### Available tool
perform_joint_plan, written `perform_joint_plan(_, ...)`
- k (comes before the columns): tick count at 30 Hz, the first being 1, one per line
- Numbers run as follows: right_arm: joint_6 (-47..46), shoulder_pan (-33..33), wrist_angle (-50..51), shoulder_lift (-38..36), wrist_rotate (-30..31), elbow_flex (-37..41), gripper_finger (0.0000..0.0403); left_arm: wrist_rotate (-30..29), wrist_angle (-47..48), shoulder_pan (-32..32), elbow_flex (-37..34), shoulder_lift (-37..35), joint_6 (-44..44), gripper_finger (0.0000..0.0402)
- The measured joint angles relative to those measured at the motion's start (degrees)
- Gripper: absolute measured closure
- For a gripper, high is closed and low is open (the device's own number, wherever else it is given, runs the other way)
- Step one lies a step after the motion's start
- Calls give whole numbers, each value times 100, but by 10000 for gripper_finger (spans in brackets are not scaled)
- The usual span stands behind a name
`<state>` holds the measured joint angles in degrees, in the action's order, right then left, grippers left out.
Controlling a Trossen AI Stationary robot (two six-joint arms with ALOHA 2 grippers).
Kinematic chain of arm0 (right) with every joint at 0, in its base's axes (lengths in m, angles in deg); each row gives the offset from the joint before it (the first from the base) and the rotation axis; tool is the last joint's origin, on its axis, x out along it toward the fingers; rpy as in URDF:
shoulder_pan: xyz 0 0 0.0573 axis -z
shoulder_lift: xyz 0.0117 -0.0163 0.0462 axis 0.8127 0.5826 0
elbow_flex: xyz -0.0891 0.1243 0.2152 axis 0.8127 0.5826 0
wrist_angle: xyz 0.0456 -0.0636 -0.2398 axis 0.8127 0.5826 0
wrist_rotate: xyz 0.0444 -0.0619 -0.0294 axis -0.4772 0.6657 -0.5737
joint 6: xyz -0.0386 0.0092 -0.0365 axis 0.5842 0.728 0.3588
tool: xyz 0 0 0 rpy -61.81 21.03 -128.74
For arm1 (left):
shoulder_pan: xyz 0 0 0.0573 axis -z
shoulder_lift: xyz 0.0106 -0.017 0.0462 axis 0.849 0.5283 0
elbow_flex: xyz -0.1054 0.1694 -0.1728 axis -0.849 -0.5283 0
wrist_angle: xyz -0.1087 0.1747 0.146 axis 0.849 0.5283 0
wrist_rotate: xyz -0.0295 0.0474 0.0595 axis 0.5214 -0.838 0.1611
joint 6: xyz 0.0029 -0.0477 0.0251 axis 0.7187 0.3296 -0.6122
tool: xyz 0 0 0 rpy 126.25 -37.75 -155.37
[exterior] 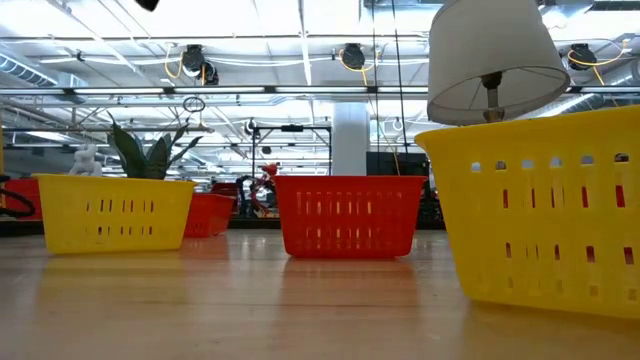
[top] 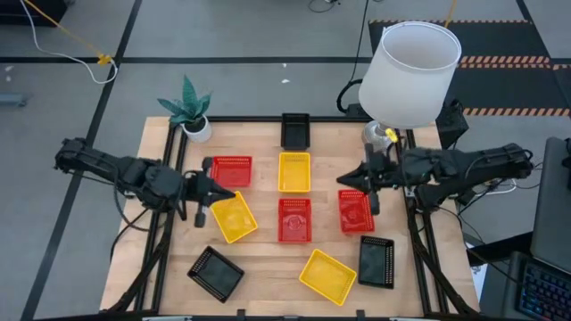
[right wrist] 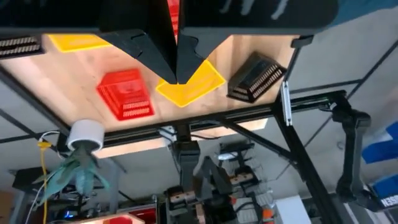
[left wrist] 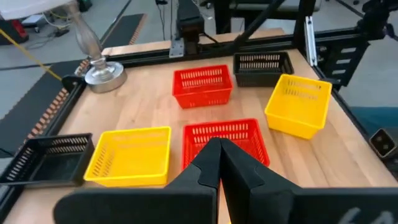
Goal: Stack baskets by color
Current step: Stack the bottom left black bin on top of the top black bin
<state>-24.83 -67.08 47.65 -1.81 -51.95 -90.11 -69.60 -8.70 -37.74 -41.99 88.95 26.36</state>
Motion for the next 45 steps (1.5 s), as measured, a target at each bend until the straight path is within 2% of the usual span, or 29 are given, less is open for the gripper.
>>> perform_joint_plan(4, -268, -403, -264, 161, 264, 320, 403, -41, -337, 143, -369, 0, -292, 392)
perform_joint_plan(10, -327, -874, -259, 599, 745, 523, 403, -12, -327, 265, -503, -6, -126, 392)
perform_joint_plan(13, -101, -868, -376, 726, 781, 519, 403, -3, -309, 319, -636, -4, -47, 391)
perform_joint_plan(16, 88, -828, -688, 810, 1063, 500, 403, -2, -292, 341, -721, -4, -35, 389)
perform_joint_plan(22, 452, -719, -1007, 983, 1086, 500, 403, -35, -232, 254, -742, -4, -133, 364)
perform_joint_plan(28, 598, -511, -1012, 1126, 1078, 500, 403, -614, 349, -123, -742, 70, 234, 340)
perform_joint_plan(30, 697, -489, -986, 1206, 1073, 500, 403, -548, 483, -248, -744, 142, 383, 329)
perform_joint_plan(33, 841, -485, -860, 1326, 1061, 502, 403, 34, 444, -244, -742, 254, 542, 311)
perform_joint_plan(36, 873, -487, -815, 1398, 1043, 504, 403, 535, 423, 20, -742, 404, 825, 291)
perform_joint_plan(39, 897, -493, -807, 1410, 1034, 504, 403, 802, 406, 551, -740, 651, 1206, 279)
perform_joint_plan(42, 983, -490, -850, 1405, 1030, 504, 403, 892, 445, 1266, -707, 1016, 1565, 279)
perform_joint_plan(45, 994, -485, -872, 1405, 1042, 504, 403, 772, 542, 1972, -387, 1500, 1880, 287)
